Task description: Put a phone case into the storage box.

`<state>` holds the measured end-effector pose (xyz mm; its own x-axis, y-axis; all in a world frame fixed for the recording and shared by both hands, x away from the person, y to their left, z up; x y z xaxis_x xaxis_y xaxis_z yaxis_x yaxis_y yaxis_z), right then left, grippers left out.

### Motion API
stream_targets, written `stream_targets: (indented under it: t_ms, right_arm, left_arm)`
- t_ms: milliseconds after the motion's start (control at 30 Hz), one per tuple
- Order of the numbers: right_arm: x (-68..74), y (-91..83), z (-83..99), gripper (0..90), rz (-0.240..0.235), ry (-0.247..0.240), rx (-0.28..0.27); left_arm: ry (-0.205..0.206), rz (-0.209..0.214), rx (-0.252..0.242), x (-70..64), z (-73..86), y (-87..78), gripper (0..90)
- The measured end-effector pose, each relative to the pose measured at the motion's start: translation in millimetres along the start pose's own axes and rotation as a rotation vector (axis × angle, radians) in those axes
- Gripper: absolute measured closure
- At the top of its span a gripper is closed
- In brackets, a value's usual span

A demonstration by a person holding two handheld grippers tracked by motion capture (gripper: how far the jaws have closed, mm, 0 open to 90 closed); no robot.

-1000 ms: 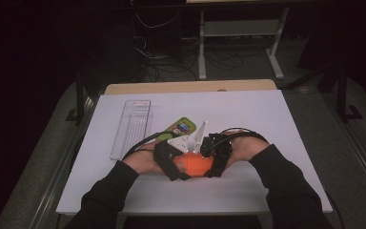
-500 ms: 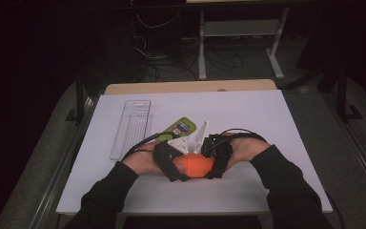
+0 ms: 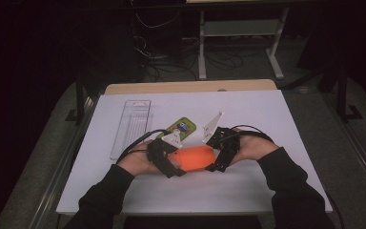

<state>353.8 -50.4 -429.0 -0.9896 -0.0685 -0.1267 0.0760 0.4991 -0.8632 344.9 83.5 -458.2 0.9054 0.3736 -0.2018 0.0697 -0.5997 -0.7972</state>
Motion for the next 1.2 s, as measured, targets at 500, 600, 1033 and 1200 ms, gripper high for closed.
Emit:
stream_targets:
  t_ms: [500, 600, 1033, 1200]
  right_arm:
    - [-7.1, -18.9, 31.0, 10.7, 0.172, 0.211, -0.128]
    - [-0.9, -20.9, 36.8, 10.7, 0.185, 0.297, -0.154]
    - [13.3, -14.2, 53.8, 8.9, 0.302, 0.507, -0.257]
    - [15.4, -6.2, 52.2, 7.7, 0.341, 0.575, -0.321]
  left_arm:
    - [-0.155, -0.108, -0.017, 9.2, 1.1, -8.6, 15.7]
    - [-0.187, -0.142, -0.020, 12.8, 2.0, -9.1, 15.7]
    - [-0.208, -0.195, -0.031, 20.9, -0.7, -14.3, 15.6]
    - [-0.230, -0.209, -0.034, 20.5, -1.1, -12.2, 15.7]
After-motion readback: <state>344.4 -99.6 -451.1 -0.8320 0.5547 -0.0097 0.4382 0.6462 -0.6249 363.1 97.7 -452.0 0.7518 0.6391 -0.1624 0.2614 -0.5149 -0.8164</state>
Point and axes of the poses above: each handheld gripper's, and its own axes: y roughly forward along the jaws, z roughly out of its underside, x roughly to its left, the point moved 8 cm from there along y, roughly forward along the jaws, and after that the axes turned 12 degrees about -y, right-handed, at the moved point
